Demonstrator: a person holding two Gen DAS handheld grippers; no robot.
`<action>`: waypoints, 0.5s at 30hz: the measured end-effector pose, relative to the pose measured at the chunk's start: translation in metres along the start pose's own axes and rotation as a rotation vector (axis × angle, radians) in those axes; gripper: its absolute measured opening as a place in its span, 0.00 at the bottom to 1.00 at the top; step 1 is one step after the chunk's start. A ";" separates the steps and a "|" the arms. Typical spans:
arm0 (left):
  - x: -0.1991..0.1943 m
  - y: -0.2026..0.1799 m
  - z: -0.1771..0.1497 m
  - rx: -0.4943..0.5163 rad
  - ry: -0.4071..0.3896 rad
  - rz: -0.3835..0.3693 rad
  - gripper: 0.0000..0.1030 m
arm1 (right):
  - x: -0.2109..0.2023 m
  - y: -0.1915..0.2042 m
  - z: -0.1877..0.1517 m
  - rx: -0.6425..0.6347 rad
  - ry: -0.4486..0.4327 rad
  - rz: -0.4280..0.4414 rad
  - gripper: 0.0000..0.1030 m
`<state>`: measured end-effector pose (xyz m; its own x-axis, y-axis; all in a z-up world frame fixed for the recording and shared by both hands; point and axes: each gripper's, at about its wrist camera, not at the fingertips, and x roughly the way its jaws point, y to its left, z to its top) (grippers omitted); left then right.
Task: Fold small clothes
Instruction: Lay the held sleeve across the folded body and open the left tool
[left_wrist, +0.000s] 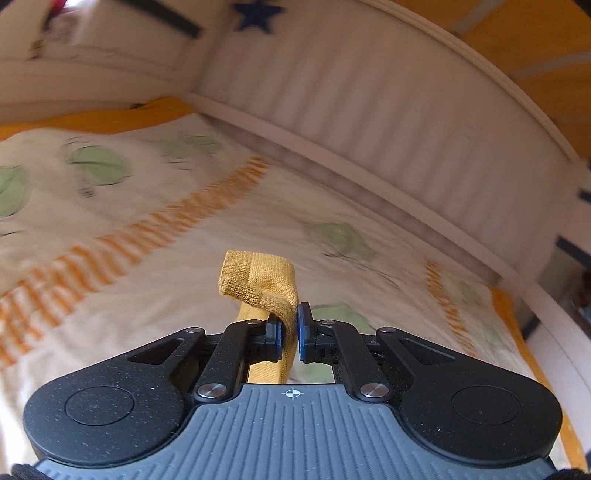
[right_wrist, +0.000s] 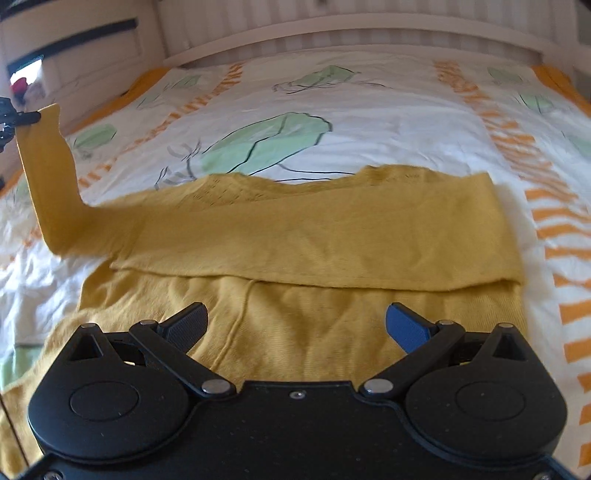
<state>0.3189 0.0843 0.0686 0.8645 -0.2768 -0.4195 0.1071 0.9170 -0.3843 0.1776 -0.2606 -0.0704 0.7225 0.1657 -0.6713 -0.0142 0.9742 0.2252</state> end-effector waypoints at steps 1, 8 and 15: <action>0.004 -0.013 -0.004 0.018 0.009 -0.018 0.06 | -0.001 -0.002 0.001 0.009 -0.001 -0.001 0.99; 0.051 -0.093 -0.058 0.142 0.121 -0.110 0.07 | -0.010 -0.014 0.010 0.070 -0.026 -0.010 0.99; 0.089 -0.147 -0.141 0.279 0.269 -0.144 0.07 | -0.018 -0.031 0.017 0.156 -0.041 -0.037 0.99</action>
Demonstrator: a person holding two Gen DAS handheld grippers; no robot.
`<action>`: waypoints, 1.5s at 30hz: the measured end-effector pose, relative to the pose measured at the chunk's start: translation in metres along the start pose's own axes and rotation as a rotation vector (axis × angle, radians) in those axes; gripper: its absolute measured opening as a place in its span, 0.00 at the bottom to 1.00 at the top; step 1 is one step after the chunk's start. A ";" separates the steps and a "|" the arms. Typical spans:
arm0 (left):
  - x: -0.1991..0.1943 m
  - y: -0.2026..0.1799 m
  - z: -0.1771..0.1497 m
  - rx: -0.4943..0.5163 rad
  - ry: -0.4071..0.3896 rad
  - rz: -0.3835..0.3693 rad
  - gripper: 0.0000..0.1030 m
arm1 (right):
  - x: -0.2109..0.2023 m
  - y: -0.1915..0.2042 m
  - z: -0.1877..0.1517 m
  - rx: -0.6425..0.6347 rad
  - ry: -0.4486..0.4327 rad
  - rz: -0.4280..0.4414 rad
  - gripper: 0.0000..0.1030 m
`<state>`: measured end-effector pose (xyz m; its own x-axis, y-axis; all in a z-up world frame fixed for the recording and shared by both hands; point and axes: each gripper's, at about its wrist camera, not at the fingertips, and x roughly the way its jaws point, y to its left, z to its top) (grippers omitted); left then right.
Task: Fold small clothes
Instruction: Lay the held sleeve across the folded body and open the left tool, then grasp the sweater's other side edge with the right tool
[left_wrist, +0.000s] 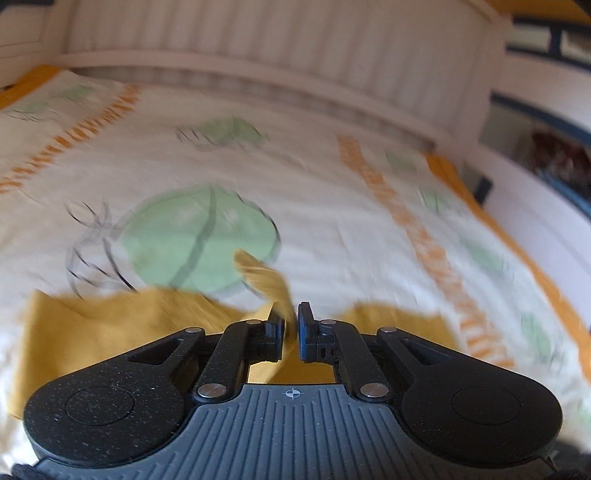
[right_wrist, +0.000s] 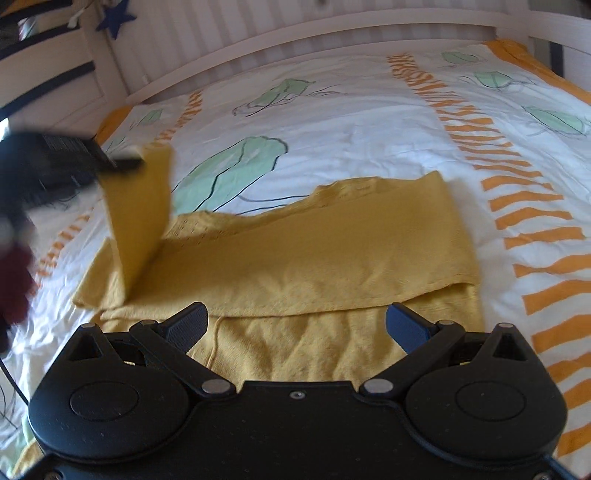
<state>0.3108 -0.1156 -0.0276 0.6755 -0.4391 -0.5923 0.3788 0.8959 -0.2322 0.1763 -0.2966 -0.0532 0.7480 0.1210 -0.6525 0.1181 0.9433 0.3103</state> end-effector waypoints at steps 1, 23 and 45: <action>0.007 -0.005 -0.007 0.017 0.015 -0.003 0.07 | -0.001 -0.002 0.001 0.010 -0.001 -0.004 0.99; -0.055 0.104 -0.089 -0.136 0.079 0.246 0.37 | 0.007 -0.009 0.000 0.020 -0.030 -0.053 0.99; -0.044 0.134 -0.093 -0.157 0.083 0.168 0.37 | 0.014 0.007 -0.016 -0.043 -0.048 -0.003 0.99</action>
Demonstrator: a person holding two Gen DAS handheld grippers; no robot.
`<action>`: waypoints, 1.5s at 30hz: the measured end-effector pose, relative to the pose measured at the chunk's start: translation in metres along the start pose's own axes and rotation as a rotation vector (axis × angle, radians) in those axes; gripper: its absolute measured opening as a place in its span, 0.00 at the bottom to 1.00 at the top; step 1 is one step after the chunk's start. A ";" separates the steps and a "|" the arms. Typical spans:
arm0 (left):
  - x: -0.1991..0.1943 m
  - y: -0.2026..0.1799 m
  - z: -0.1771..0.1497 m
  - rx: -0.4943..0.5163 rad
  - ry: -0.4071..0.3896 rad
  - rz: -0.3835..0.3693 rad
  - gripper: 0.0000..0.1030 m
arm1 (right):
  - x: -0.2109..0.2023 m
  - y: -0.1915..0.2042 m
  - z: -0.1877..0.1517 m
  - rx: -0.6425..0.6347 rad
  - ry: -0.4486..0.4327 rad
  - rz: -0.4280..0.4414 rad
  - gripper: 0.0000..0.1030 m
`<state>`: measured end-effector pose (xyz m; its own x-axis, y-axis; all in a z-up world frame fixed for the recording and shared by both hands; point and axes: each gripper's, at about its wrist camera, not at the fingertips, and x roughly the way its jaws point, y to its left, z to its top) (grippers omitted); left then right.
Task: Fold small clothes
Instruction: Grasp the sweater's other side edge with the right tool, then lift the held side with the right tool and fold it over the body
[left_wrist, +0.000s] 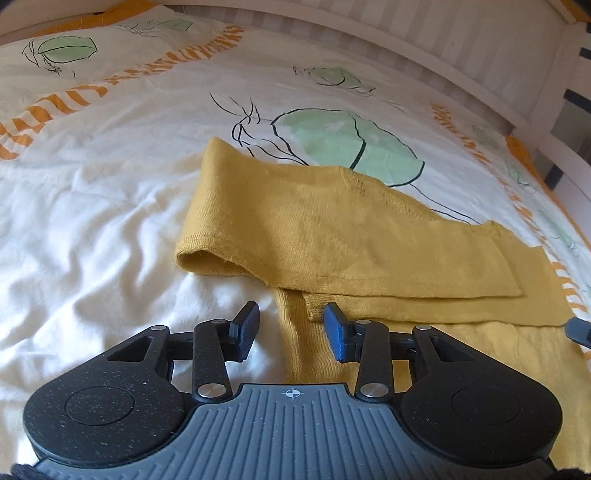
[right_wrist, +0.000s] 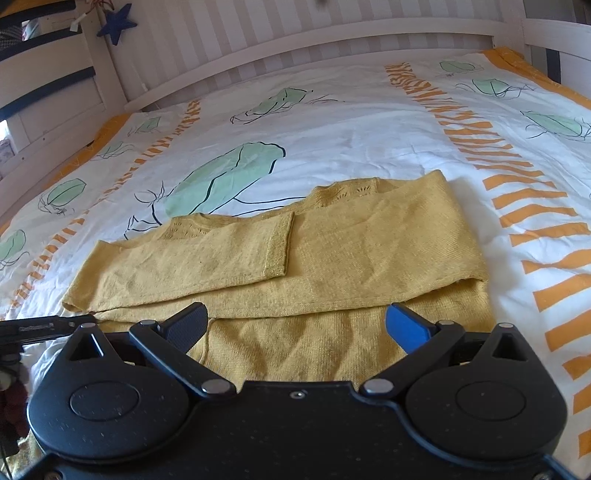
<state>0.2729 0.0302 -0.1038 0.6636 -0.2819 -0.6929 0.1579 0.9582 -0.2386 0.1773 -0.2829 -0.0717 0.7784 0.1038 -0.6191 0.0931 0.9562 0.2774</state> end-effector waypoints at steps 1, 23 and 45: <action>0.001 0.000 0.001 0.000 -0.004 -0.002 0.37 | 0.000 0.001 0.000 -0.006 0.000 -0.001 0.99; -0.003 0.021 0.001 -0.122 -0.012 -0.088 0.38 | 0.084 0.016 0.050 0.039 0.108 0.069 0.83; 0.009 -0.003 0.005 -0.018 -0.027 -0.015 0.40 | 0.025 0.092 0.161 0.033 -0.013 0.380 0.13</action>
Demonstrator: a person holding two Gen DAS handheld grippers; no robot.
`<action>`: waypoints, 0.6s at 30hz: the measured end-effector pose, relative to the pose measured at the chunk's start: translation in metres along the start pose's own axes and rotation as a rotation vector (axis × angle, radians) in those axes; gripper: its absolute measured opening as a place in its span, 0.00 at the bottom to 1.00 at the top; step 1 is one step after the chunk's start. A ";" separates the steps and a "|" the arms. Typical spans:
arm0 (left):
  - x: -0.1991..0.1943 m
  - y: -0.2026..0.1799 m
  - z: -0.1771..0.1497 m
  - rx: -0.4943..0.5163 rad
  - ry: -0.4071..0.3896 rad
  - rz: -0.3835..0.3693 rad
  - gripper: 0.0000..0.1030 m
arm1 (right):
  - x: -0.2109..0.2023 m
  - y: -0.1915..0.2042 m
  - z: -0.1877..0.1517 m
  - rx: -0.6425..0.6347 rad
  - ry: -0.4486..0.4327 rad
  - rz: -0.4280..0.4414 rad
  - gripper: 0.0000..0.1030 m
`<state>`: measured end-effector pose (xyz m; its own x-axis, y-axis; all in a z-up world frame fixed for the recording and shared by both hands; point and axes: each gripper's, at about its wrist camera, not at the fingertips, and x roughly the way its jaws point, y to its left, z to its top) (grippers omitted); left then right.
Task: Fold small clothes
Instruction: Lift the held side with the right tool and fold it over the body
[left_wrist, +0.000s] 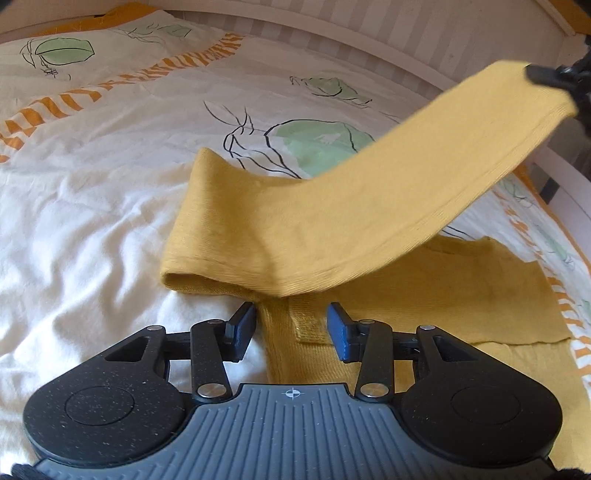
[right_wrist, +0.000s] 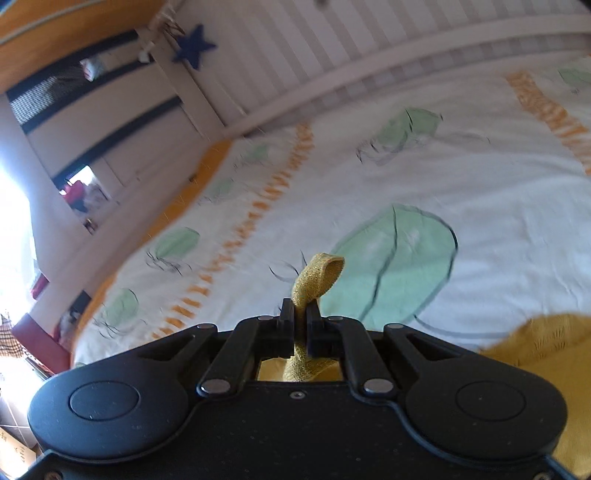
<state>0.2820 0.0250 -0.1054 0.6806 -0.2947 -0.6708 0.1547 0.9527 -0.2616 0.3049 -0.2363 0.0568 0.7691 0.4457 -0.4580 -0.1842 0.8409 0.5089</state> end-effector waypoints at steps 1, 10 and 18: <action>0.002 0.001 0.000 0.007 -0.001 0.010 0.40 | -0.005 -0.003 0.002 0.002 -0.014 -0.005 0.13; 0.005 0.001 -0.001 0.031 -0.006 0.022 0.40 | -0.040 -0.075 -0.005 0.085 -0.032 -0.220 0.13; 0.006 0.000 -0.002 0.045 -0.005 0.026 0.40 | -0.057 -0.151 -0.045 0.202 0.031 -0.411 0.13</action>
<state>0.2846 0.0230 -0.1101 0.6885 -0.2694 -0.6733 0.1690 0.9625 -0.2123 0.2615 -0.3750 -0.0266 0.7340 0.0995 -0.6718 0.2574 0.8746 0.4108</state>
